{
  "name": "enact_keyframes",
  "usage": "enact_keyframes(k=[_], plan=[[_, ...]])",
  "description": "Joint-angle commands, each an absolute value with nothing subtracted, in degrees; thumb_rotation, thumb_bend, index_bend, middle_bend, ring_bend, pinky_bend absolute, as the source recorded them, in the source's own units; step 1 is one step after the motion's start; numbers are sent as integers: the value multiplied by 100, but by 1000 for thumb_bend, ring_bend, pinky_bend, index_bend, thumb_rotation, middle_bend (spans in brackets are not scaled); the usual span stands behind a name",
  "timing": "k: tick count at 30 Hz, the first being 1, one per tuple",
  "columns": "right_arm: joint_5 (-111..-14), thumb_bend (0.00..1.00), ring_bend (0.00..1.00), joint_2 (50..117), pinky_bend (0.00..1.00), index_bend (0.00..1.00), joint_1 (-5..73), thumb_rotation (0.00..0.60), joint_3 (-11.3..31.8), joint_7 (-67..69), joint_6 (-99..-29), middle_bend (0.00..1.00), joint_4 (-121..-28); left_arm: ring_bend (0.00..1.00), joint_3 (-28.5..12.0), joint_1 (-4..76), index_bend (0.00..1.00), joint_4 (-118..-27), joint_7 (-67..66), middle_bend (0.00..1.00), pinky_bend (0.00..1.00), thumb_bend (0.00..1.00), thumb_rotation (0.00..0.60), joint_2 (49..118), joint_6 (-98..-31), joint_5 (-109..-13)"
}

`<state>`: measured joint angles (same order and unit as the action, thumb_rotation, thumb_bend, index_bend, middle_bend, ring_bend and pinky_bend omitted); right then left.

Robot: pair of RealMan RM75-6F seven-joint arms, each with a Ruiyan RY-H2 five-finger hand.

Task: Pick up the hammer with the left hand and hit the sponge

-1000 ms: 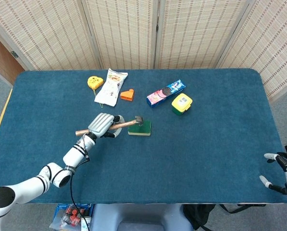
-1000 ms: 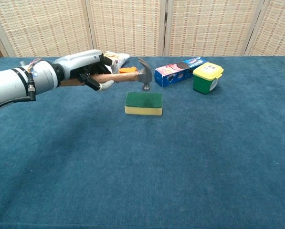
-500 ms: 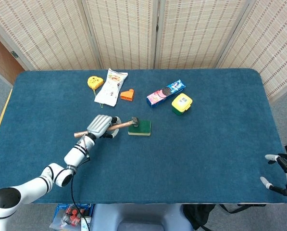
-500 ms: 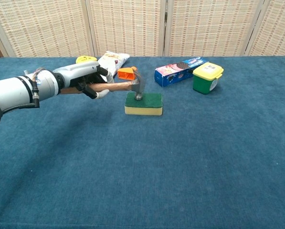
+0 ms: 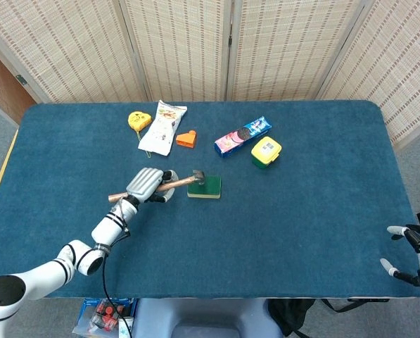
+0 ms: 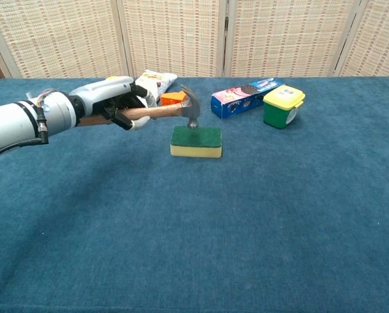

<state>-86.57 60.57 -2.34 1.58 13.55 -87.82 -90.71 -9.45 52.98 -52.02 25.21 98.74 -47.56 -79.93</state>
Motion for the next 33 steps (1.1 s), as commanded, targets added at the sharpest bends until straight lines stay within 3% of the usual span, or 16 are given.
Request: enact_keyframes(k=[1, 20, 33], plan=[[-8650, 167, 204, 6054, 196, 313, -239, 600, 159, 1358, -8783, 411, -9071, 910, -889, 5312, 707, -5093, 2394, 816, 1000, 687, 600, 9944, -4684, -8002], [-8672, 166, 204, 6072, 196, 313, -224, 600, 178, 1360, -8782, 411, -9067, 904, -1017, 5131, 704, -5187, 2699, 815, 1000, 687, 600, 9770, -4932, -7916], [-8699, 167, 204, 6091, 196, 313, -187, 600, 180, 1346, -8747, 411, -9070, 894, -883, 4761, 703, -4321, 2560, 815, 1000, 687, 600, 9878, -4746, -7651]])
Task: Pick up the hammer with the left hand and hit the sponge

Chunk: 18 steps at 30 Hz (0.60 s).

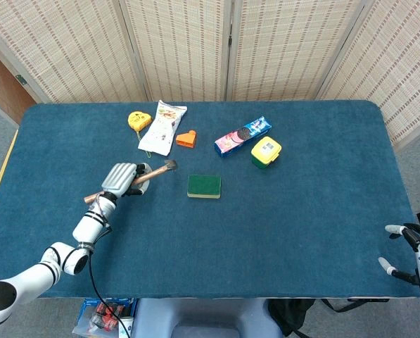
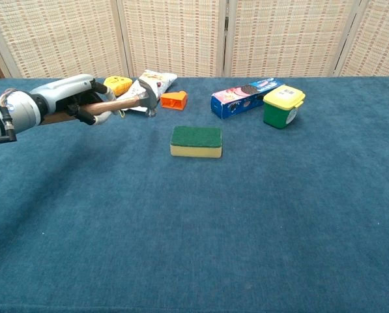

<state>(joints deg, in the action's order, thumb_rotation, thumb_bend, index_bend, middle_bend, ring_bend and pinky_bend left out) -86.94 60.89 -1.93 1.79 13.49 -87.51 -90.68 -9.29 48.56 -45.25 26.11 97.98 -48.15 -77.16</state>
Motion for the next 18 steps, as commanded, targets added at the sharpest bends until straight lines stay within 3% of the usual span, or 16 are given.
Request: enact_keyframes(k=[1, 4, 6, 8, 10, 12, 14, 18], plan=[[-8703, 167, 204, 6092, 196, 313, -183, 600, 182, 1341, -8746, 411, -9072, 891, -870, 4739, 701, -4278, 2565, 815, 1000, 687, 600, 9896, -4748, -7655], [-8718, 166, 204, 6088, 196, 313, -170, 600, 189, 1330, -8748, 411, -9083, 818, -817, 4661, 658, -4198, 2602, 779, 995, 687, 600, 9953, -4880, -7737], [-8730, 166, 204, 6084, 196, 313, -163, 600, 189, 1321, -8749, 411, -9093, 678, -798, 4624, 548, -4192, 2629, 665, 920, 669, 600, 9977, -4924, -7766], [-8741, 167, 204, 6081, 196, 313, -159, 600, 191, 1315, -8757, 411, -9106, 480, -785, 4600, 380, -4256, 2661, 491, 710, 560, 600, 9973, -4918, -7781], [-8752, 166, 204, 6071, 196, 313, -167, 600, 187, 1308, -8779, 411, -9119, 220, -781, 4589, 148, -4381, 2642, 231, 392, 407, 600, 9920, -4887, -7785], [-8747, 166, 204, 6064, 196, 313, -183, 600, 187, 1304, -8805, 411, -9127, 70, -828, 4558, 26, -4590, 2666, 69, 203, 353, 600, 9836, -4972, -7780], [-8742, 166, 204, 6059, 196, 313, -200, 600, 183, 1308, -8827, 411, -9125, 5, -871, 4508, 0, -4801, 2671, 4, 98, 340, 600, 9742, -5123, -7792], [-8726, 166, 204, 6058, 196, 313, -229, 600, 178, 1335, -8857, 411, -9108, 0, -963, 4350, 0, -5388, 2491, 0, 49, 340, 600, 9407, -5421, -7751]])
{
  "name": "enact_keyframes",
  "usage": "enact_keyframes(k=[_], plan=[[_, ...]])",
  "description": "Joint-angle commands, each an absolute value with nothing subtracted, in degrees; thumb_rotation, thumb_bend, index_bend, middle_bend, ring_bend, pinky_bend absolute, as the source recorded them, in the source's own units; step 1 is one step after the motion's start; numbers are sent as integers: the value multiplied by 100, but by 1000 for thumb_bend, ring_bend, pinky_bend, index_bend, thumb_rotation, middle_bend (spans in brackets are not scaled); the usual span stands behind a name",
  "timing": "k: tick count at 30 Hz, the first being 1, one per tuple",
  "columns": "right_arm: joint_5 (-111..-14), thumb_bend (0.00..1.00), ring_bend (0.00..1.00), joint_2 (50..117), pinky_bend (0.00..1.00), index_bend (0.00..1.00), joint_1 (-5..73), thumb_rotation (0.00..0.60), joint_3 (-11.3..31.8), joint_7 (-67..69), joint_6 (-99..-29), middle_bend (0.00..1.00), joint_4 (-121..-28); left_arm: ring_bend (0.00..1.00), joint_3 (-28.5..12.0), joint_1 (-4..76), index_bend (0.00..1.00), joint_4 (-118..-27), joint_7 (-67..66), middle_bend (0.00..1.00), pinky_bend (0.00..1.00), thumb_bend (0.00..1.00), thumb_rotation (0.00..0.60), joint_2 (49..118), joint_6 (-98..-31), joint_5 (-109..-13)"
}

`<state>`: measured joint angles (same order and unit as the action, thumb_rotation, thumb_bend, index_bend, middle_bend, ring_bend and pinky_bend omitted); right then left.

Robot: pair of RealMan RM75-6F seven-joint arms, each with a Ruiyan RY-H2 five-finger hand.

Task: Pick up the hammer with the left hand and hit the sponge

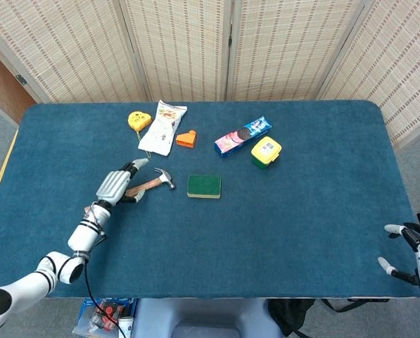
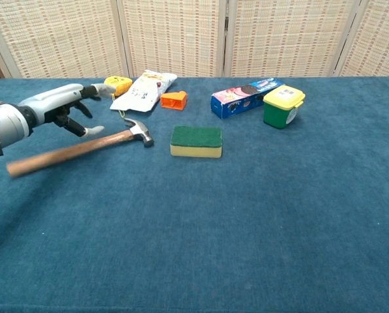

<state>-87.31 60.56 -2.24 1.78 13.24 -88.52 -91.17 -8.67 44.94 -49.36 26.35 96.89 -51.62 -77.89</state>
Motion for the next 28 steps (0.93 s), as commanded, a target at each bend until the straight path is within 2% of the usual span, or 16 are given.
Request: enact_keyframes(k=[1, 8, 12, 16, 19, 22, 28], plan=[[-8726, 166, 204, 6060, 196, 313, -232, 600, 177, 1344, -8860, 411, -9101, 0, -991, 4304, 0, -5534, 2433, 0, 41, 340, 600, 9327, -5479, -7715], [-8713, 166, 204, 6082, 196, 313, -243, 600, 173, 1421, -8859, 411, -9019, 2, -1130, 3749, 0, -7083, 1338, 0, 40, 339, 600, 8426, -5718, -6948], [-8735, 167, 204, 6079, 196, 313, -208, 600, 149, 1511, -8771, 411, -8987, 12, -1027, 3224, 0, -7995, 229, 0, 40, 339, 600, 7953, -6462, -6611], [-8763, 166, 204, 6068, 196, 313, -174, 600, 149, 1580, -8732, 411, -8982, 17, -947, 2954, 1, -8350, -93, 0, 40, 339, 600, 7783, -6874, -6601], [-8820, 166, 204, 6085, 196, 313, -98, 600, 155, 1603, -8663, 411, -8977, 21, -641, 2369, 9, -8676, -365, 0, 40, 339, 600, 7581, -7744, -6900], [-8853, 166, 204, 6103, 196, 314, -50, 600, 163, 1610, -8630, 411, -8991, 23, -429, 1955, 17, -8816, -455, 0, 40, 339, 600, 7536, -8339, -7188], [-8904, 166, 204, 6124, 196, 317, 40, 600, 177, 1570, -8572, 411, -9033, 22, -83, 1333, 18, -8936, -650, 0, 40, 336, 600, 7552, -9011, -7541]])
